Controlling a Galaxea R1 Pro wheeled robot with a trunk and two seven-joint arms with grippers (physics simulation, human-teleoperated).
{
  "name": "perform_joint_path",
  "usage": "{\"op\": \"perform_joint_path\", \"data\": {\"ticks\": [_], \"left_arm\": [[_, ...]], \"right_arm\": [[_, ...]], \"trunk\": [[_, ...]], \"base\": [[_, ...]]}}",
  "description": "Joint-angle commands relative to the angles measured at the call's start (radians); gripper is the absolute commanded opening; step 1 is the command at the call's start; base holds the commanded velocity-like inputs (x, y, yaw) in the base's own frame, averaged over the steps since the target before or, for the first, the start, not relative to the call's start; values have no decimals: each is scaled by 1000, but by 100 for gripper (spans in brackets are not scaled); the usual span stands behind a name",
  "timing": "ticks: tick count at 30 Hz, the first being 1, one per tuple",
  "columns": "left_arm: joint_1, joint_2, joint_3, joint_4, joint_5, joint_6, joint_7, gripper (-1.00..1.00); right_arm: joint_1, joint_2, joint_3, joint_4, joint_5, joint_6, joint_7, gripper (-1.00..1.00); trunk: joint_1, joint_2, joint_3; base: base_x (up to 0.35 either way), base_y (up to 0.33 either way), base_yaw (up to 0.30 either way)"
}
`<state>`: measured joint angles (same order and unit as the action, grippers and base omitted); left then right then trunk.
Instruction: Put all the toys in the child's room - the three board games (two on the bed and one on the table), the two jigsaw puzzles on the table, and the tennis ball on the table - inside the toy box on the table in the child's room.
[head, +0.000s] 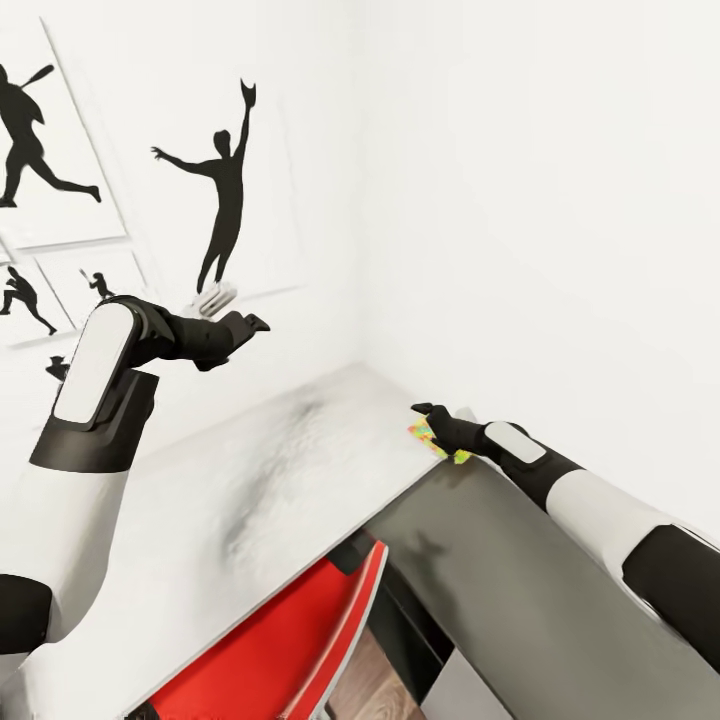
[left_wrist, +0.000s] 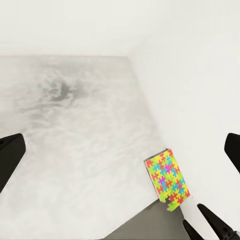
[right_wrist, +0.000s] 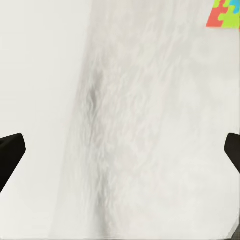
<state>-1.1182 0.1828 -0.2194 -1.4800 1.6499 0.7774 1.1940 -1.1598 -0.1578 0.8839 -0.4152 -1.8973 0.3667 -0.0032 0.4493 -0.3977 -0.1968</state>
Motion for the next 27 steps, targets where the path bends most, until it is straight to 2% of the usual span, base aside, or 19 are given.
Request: {"op": "perform_joint_path", "data": {"ticks": [1,12,26,27], "left_arm": [[-2,0,-1,0,7,4,9,100],[-2,0,-2,1,7,3,9,100],[-3,-4,-4,1,7,3,9,100],[-3,-5,-5,1,7,3,9,100]], "right_arm": [[-1,-2,6,-1,-6,1,0,100],[5,-12,4,1,-6,7,4,100],[18,-30,-3,1,-8,8,23,100],[19,-39,-4,1,-8,9,39,100]], "trunk": [[1,-2,-2],[1,-2,-11],[1,-2,-31],[1,-2,-33]], "base": [[0,0,259],[0,0,195],[0,0,43],[0,0,10]]}}
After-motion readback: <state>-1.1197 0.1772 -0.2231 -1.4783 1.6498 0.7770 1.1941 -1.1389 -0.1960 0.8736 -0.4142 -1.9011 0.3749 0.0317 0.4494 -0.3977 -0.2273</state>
